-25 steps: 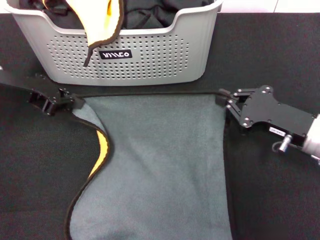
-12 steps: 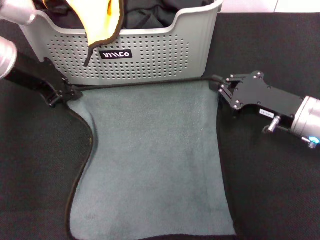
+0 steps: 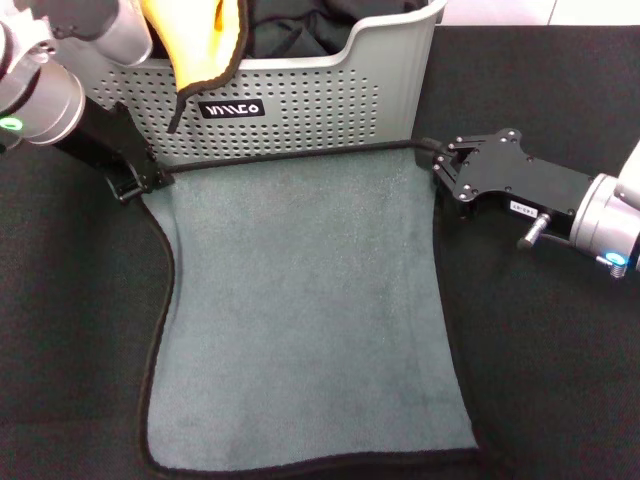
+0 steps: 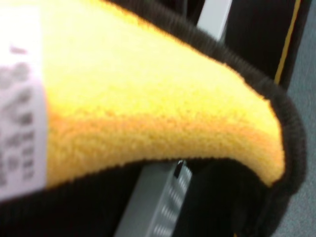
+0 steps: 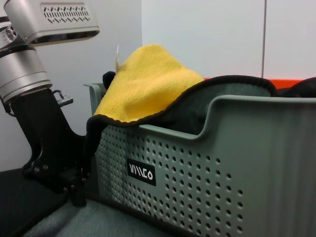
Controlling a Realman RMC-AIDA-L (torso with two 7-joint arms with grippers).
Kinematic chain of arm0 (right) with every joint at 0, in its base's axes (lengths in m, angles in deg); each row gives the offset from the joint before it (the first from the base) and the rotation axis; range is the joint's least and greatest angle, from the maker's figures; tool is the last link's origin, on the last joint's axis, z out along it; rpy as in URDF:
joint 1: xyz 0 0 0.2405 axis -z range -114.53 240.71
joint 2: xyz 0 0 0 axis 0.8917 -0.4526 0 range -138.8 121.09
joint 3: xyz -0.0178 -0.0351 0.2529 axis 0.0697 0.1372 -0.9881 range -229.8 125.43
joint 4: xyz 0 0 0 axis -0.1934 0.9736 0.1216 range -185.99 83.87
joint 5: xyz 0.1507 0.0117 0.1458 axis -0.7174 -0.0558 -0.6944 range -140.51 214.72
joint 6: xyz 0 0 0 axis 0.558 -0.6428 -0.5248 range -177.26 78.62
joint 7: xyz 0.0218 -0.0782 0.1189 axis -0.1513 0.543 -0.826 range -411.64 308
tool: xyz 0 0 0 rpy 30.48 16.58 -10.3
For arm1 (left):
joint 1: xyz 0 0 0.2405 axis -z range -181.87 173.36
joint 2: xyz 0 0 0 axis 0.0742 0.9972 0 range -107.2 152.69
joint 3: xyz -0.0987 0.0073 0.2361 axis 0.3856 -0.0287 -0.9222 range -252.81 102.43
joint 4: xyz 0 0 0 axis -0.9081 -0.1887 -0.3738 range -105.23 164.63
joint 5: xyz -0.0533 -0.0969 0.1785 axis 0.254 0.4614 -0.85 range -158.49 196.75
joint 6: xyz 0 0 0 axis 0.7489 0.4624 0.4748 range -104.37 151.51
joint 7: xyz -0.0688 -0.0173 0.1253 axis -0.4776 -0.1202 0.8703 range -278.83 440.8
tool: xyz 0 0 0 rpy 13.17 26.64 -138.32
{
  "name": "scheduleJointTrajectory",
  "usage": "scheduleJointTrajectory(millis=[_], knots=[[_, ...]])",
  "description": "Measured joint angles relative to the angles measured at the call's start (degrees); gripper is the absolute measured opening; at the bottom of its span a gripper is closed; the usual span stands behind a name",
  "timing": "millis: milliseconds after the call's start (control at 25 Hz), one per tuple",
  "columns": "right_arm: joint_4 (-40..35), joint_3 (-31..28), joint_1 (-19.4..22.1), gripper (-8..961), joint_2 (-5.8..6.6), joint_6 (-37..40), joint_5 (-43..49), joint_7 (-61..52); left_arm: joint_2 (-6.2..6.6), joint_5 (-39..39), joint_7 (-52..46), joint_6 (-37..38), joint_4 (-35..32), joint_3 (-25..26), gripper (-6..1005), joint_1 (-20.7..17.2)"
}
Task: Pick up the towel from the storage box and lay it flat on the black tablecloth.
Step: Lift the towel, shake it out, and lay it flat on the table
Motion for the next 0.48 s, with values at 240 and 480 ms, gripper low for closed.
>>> scheduleJointTrajectory(millis=[240,480], knots=[[1.9,0.4,-1.8,126,0.00,-0.8,0.0,-0.5,-1.03,-3.8,-1.4,-1.7,-1.1,-2.8,18,0.3],[2.7,0.4,-2.1,128,0.00,-0.9,0.0,-0.6,-1.07,-3.6,-1.8,-1.9,-1.2,-3.2,20,0.3]])
